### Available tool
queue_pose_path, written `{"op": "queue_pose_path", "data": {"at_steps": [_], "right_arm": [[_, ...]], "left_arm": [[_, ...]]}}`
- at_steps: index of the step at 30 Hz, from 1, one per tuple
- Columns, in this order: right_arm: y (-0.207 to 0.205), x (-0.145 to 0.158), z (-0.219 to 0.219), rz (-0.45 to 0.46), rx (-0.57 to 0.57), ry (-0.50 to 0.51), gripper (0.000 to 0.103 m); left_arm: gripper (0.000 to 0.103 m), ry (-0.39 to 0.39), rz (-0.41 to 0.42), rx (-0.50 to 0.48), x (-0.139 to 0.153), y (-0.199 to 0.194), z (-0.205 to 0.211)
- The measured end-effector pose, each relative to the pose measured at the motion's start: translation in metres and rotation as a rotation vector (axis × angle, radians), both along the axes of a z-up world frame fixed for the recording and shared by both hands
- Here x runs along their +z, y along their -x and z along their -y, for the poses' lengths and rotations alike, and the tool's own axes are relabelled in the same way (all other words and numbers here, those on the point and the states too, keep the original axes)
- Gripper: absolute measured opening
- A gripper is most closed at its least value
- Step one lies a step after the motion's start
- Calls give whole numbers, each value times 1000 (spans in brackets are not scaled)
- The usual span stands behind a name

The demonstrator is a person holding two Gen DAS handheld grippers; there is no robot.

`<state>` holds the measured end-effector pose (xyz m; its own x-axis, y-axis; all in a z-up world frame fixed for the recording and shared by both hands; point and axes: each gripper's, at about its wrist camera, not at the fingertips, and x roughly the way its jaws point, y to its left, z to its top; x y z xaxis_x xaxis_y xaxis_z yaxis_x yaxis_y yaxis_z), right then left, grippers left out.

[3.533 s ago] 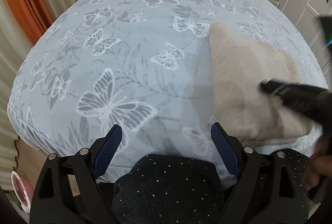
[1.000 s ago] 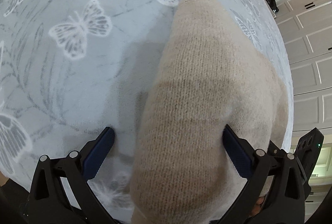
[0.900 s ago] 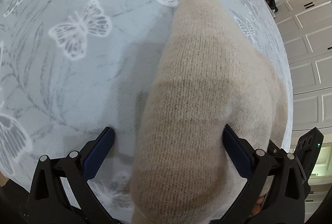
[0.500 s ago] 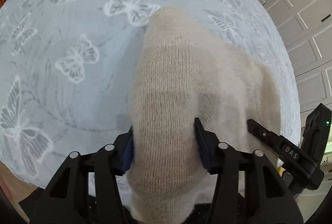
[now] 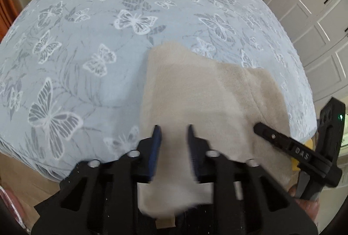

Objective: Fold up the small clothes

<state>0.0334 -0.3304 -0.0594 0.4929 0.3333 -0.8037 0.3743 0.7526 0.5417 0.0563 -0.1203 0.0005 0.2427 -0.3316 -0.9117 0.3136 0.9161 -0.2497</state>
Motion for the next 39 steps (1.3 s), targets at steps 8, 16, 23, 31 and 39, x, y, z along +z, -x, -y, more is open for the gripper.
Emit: {"op": "queue_pose_path", "data": {"at_steps": [8,16,23,31,39], "right_arm": [[-3,-10,1,-53,-21,35,55],[-3,-35,20,-132,-31,-8,84],[-14,-73,18,-186,-22,-183,86],[-7,-74,20,-124,-42,-241,46],[7,-9,10,1,-10,-124,39]], "left_arm": [[61,-44,-12,70,-13,3,-11],[93,-18,-164,198,-56,-29,-42],[97,113,-309,237,-102,-35,-42],[56,161,-314,162,-92,-36,-24],[36,64,-54,33,-12,-18,0]]}}
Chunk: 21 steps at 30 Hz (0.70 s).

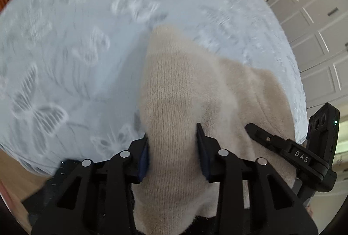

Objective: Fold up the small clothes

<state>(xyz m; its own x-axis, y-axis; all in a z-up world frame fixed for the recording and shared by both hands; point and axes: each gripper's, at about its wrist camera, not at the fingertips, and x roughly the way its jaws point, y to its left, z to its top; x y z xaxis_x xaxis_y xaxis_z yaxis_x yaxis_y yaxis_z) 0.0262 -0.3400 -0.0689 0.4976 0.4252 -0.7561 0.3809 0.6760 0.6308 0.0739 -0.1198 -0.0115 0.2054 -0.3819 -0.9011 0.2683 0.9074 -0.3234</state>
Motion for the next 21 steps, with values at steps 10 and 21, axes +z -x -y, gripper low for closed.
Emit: {"op": "queue_pose_path", "data": {"at_steps": [10,21], "right_arm": [[47,105,2,231,-14,95,39],[88,206,-23,443,-42,212,39]], "left_arm": [[35,12,252,-65,111,34,2],[35,52,469,-92,205,79,-11]]}}
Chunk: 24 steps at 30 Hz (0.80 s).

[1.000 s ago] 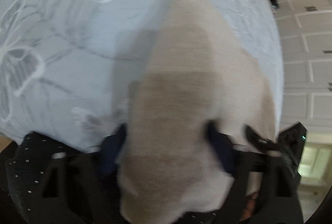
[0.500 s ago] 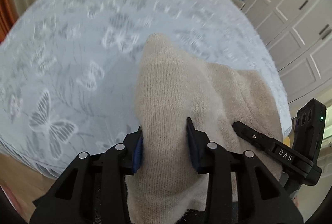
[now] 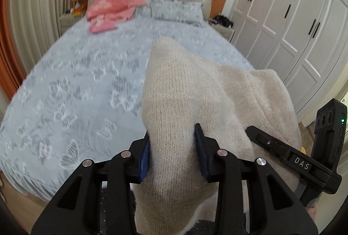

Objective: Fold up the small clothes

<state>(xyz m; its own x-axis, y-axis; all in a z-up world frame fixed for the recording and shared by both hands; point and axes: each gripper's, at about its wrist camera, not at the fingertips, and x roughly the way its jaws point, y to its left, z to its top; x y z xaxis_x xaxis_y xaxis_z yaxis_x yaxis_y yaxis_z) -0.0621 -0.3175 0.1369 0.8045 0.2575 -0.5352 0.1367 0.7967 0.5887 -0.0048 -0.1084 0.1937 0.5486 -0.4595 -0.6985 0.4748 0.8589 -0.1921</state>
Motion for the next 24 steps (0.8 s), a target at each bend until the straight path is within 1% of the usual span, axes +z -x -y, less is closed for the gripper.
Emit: {"op": "queue_pose_path", "data": {"at_steps": [5,11,20,24], "right_arm": [[8,43,-13,90,11,64,39],[6,84,-29,181,39,105,40],[-11,126,-58,276,87,139,40],[-25,139,-75,309,111,159,40]], "left_arm": [[35,22,86,3,35,11,-12],[35,57,170,22,70,17,-33],[35,85,293,70,114,18,-70],[35,95,331,97,125,15,-90]]}}
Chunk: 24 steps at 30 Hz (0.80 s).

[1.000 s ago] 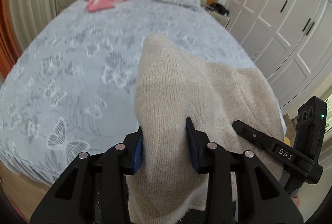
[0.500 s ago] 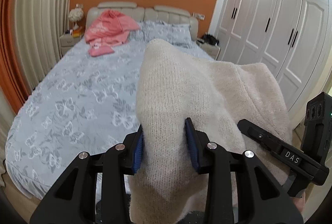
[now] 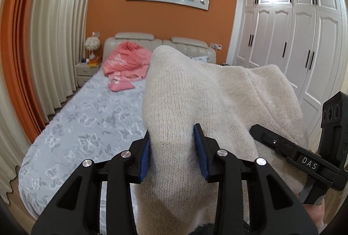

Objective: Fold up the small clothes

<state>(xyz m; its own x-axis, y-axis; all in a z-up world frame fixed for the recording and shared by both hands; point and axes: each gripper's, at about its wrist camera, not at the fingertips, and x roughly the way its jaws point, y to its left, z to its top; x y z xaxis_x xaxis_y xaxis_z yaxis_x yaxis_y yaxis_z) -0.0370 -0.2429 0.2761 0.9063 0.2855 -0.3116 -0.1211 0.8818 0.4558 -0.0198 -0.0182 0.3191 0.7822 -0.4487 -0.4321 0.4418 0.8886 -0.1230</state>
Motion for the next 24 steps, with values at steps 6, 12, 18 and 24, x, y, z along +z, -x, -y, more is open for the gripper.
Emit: {"op": "queue_pose_path", "data": {"at_steps": [6,12,18,24], "right_arm": [[-18,19,-31,30,40,19,40],[-42,21,-54,30,84,14,41],[-80,5,-73,-16,127,-8,41],[-118,-28,-93,-83,147,-30,41]], "left_arm": [[35,4,36,41,10,-12,-29],[35,18,43,72,13,-27,-58],[35,16,13,101,0,-51,-81],[35,-3,-51,128,-31,-86,-99]]}}
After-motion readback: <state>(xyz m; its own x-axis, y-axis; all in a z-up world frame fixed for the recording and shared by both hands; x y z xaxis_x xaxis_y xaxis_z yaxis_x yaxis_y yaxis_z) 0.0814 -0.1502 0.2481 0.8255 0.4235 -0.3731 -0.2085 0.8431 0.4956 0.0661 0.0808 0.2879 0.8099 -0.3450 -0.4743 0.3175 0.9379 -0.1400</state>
